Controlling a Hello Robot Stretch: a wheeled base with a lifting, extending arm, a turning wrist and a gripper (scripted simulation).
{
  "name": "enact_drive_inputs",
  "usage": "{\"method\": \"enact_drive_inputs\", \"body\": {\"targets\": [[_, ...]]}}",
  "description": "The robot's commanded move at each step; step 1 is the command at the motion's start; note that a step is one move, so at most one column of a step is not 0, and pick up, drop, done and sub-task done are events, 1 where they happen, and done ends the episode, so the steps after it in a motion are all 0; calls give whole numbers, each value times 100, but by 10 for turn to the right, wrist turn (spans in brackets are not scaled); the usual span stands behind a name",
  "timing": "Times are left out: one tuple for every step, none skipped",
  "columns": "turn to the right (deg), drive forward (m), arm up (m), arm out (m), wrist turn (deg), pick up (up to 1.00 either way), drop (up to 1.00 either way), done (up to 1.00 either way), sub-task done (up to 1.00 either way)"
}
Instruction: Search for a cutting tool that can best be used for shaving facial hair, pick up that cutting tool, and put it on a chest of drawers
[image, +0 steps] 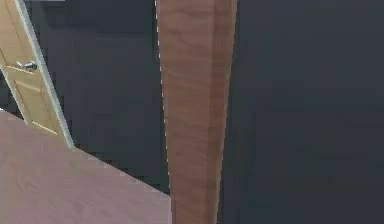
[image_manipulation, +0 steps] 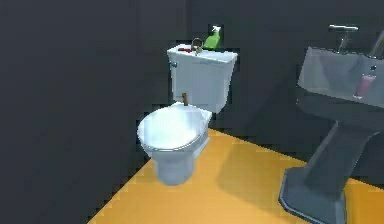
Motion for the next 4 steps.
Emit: {"method": "enact_drive_inputs", "body": {"targets": [[-450, 0, 0, 0, 0, 0, 0, 0, 0], [-150, 0, 0, 0, 0, 0, 0, 0, 0], [-30, 0, 0, 0, 0, 0, 0, 0, 0], [0, 100, 0, 0, 0, 0, 0, 0, 0]]}}
